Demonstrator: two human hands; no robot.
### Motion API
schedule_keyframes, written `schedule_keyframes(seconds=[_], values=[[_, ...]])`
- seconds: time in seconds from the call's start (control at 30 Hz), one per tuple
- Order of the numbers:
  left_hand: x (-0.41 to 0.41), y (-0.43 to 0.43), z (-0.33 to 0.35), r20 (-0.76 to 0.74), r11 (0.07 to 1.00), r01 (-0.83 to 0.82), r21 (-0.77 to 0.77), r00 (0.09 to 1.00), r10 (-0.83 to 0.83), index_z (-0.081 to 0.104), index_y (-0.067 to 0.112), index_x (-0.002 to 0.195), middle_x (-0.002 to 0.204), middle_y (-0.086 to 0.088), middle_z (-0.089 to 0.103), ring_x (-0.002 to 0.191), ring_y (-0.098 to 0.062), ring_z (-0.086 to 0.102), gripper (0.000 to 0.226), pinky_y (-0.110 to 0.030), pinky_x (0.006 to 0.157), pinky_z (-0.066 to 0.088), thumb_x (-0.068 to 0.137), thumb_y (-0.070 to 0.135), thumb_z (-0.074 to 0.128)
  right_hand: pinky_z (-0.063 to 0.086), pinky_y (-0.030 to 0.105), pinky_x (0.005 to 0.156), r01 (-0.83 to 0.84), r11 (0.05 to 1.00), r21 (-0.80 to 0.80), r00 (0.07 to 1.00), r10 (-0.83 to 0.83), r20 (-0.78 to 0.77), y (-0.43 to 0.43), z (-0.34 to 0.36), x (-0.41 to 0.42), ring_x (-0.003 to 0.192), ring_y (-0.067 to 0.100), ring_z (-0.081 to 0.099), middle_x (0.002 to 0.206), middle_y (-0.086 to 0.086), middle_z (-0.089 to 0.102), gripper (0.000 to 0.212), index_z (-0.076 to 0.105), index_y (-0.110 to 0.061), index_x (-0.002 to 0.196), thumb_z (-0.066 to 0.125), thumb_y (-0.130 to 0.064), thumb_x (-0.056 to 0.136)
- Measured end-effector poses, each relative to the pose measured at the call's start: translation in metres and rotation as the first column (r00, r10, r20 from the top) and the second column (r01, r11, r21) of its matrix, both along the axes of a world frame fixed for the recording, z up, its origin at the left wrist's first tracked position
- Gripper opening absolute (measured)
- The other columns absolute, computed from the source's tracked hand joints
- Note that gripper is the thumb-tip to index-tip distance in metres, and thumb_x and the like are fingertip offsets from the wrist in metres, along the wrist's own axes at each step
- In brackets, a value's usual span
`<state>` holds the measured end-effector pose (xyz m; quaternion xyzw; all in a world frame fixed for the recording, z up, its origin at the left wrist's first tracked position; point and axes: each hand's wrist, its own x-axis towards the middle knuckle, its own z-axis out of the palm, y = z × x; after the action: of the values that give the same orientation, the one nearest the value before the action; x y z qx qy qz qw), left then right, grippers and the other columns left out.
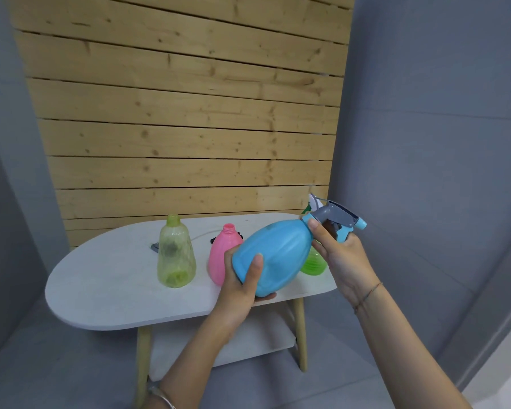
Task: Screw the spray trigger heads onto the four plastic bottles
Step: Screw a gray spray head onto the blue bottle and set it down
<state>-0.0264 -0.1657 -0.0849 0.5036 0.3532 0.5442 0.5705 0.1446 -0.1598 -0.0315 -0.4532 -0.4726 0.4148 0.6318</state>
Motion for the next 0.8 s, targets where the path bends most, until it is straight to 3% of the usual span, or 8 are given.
schedule_keyframes(seconds=[0.07, 0.13, 0.2, 0.57, 0.8], values=[[-0.005, 0.002, 0.001, 0.043, 0.986, 0.126, -0.111, 0.992, -0.122, 0.046, 0.037, 0.125, 0.131, -0.003, 0.057, 0.111, -0.023, 0.064, 0.066, -0.038, 0.067, 0.060, 0.067, 0.068, 0.054, 0.040, 0.048, 0.108, -0.016, 1.000, 0.022, 1.000, 0.015, 0.007, -0.001, 0.002, 0.003, 0.115, 0.023, 0.062, 0.114, 0.007, 0.072, 0.068, 0.069, -0.021, 0.109, 0.081, -0.058, 0.052], [-0.014, 0.004, 0.004, 0.157, 0.922, 0.281, -0.267, 0.956, -0.247, 0.063, 0.035, 0.115, 0.118, -0.005, 0.070, 0.101, -0.027, 0.070, 0.059, -0.039, 0.062, 0.060, 0.068, 0.070, 0.051, 0.040, 0.045, 0.109, -0.083, 0.996, 0.045, 0.996, 0.082, 0.028, -0.003, 0.003, 0.005, 0.116, 0.021, 0.063, 0.115, 0.005, 0.072, 0.064, 0.066, -0.024, 0.116, 0.082, -0.050, 0.060], [-0.017, 0.007, 0.002, 0.219, 0.884, 0.325, -0.337, 0.940, -0.263, 0.067, 0.029, 0.108, 0.105, -0.010, 0.075, 0.089, -0.030, 0.073, 0.059, -0.036, 0.055, 0.059, 0.066, 0.068, 0.053, 0.042, 0.043, 0.107, -0.146, 0.987, 0.060, 0.988, 0.142, 0.066, -0.003, 0.002, 0.003, 0.115, 0.019, 0.063, 0.116, 0.005, 0.071, 0.064, 0.061, -0.030, 0.125, 0.080, -0.044, 0.066], [-0.012, 0.012, -0.003, 0.145, 0.966, 0.175, -0.188, 0.978, -0.149, 0.060, 0.031, 0.116, 0.104, 0.000, 0.075, 0.093, -0.021, 0.073, 0.063, -0.036, 0.061, 0.059, 0.062, 0.062, 0.071, 0.049, 0.036, 0.100, -0.149, 0.987, 0.064, 0.989, 0.150, -0.012, 0.001, 0.000, 0.000, 0.109, 0.019, 0.067, 0.111, 0.007, 0.073, 0.055, 0.067, -0.012, 0.111, 0.076, -0.041, 0.065], [-0.011, 0.003, 0.002, 0.082, 0.968, 0.198, -0.155, 0.979, -0.187, 0.048, 0.023, 0.128, 0.127, -0.008, 0.062, 0.107, -0.025, 0.067, 0.087, -0.041, 0.073, 0.059, 0.055, 0.061, 0.075, 0.049, 0.035, 0.101, -0.176, 0.983, 0.051, 0.984, 0.176, 0.022, 0.000, 0.005, 0.010, 0.108, 0.020, 0.068, 0.113, 0.011, 0.072, 0.055, 0.066, -0.006, 0.112, 0.074, -0.037, 0.067]])
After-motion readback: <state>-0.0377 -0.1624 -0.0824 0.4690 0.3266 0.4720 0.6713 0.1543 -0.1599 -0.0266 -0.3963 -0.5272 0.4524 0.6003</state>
